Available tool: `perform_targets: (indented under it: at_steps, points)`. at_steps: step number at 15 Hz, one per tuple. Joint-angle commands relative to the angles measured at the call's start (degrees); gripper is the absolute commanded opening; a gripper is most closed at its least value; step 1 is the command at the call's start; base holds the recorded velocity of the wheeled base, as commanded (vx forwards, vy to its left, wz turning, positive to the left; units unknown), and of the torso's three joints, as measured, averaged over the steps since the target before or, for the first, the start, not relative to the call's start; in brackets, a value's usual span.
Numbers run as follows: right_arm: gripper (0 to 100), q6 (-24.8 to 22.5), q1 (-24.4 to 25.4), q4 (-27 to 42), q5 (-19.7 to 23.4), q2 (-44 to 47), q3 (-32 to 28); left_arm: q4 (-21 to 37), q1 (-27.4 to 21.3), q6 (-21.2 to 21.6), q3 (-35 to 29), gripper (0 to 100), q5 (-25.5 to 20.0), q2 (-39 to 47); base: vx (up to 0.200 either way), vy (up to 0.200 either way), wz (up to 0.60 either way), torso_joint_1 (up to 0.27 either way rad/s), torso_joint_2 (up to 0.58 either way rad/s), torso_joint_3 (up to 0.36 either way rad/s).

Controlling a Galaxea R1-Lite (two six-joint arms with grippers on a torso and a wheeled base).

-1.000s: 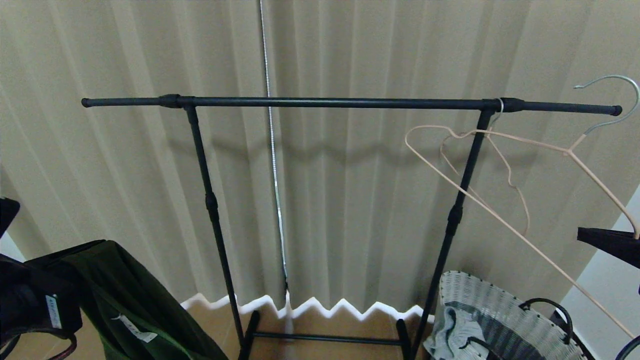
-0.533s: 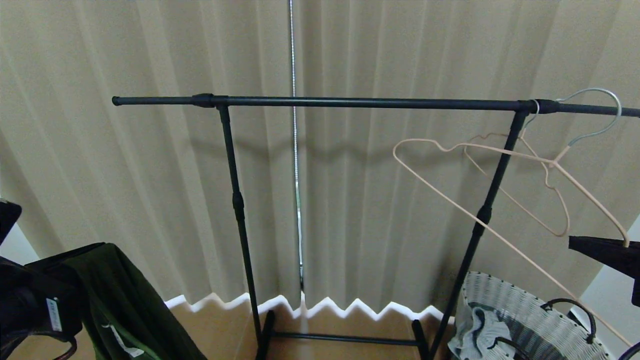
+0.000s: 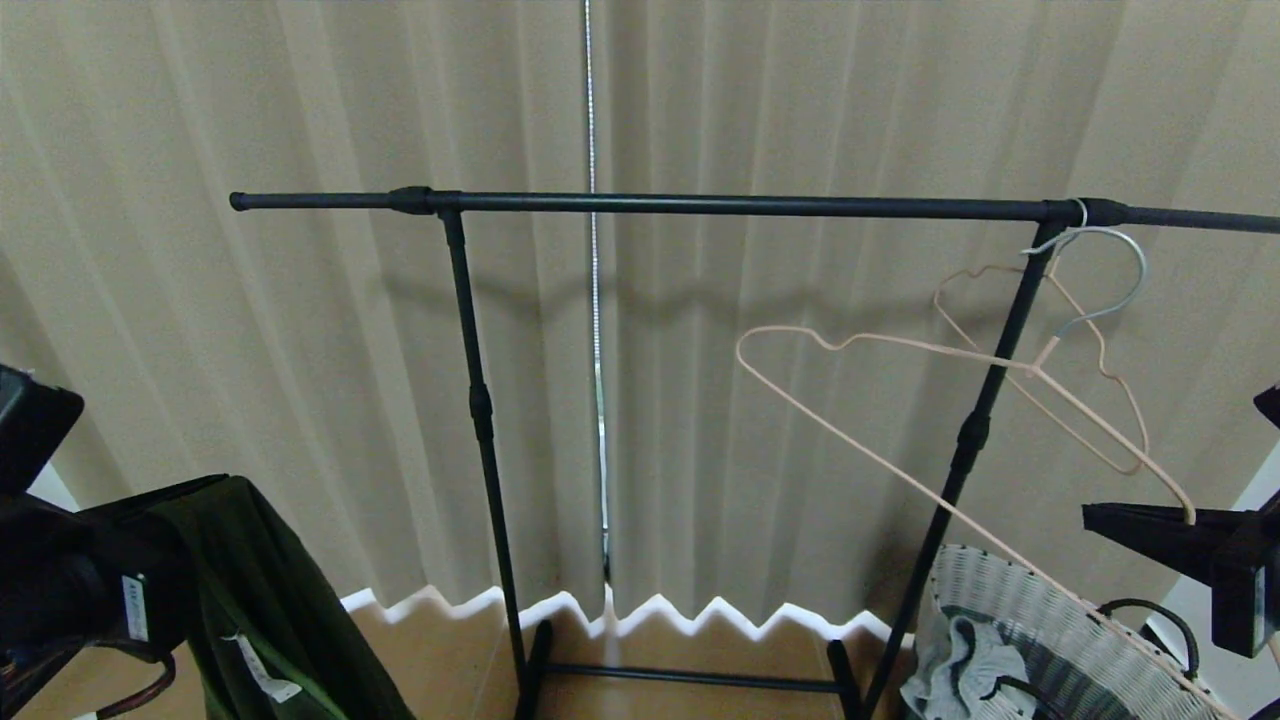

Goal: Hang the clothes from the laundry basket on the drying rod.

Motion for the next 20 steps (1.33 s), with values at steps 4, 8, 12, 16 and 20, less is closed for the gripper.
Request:
perform_targets:
  at_steps: [4, 8, 12, 16, 20]
  points:
    - [0, 3.11, 8.67, -0.71, -1.88, 4.07, 0.10, 0.05, -1.76, -0.98, -6.16, 0, 0.93, 6.56, 0.000, 0.000, 0.00, 0.000, 0.00, 0.000]
    - [0, 7.94, 14.64, -0.80, -2.14, 6.26, 0.01, 0.05, -6.24, -6.52, -10.03, 0, 3.74, 12.28, 0.000, 0.000, 0.00, 0.000, 0.00, 0.000]
    - [0, 15.59, 24.31, -4.05, -4.87, 10.04, -0.43, -0.12, -10.99, -12.23, -16.80, 0, 11.13, 22.73, 0.000, 0.000, 0.00, 0.000, 0.00, 0.000]
    - [0, 18.23, 34.16, -8.09, -4.78, 10.13, -0.17, -1.70, -10.99, -17.24, -23.56, 0, 17.10, 30.82, 0.000, 0.000, 0.00, 0.000, 0.00, 0.000]
    - [0, 19.90, 39.52, -8.09, -4.78, 9.87, -0.26, -1.79, -10.64, -18.03, -24.27, 0, 17.10, 31.79, 0.000, 0.000, 0.00, 0.000, 0.00, 0.000]
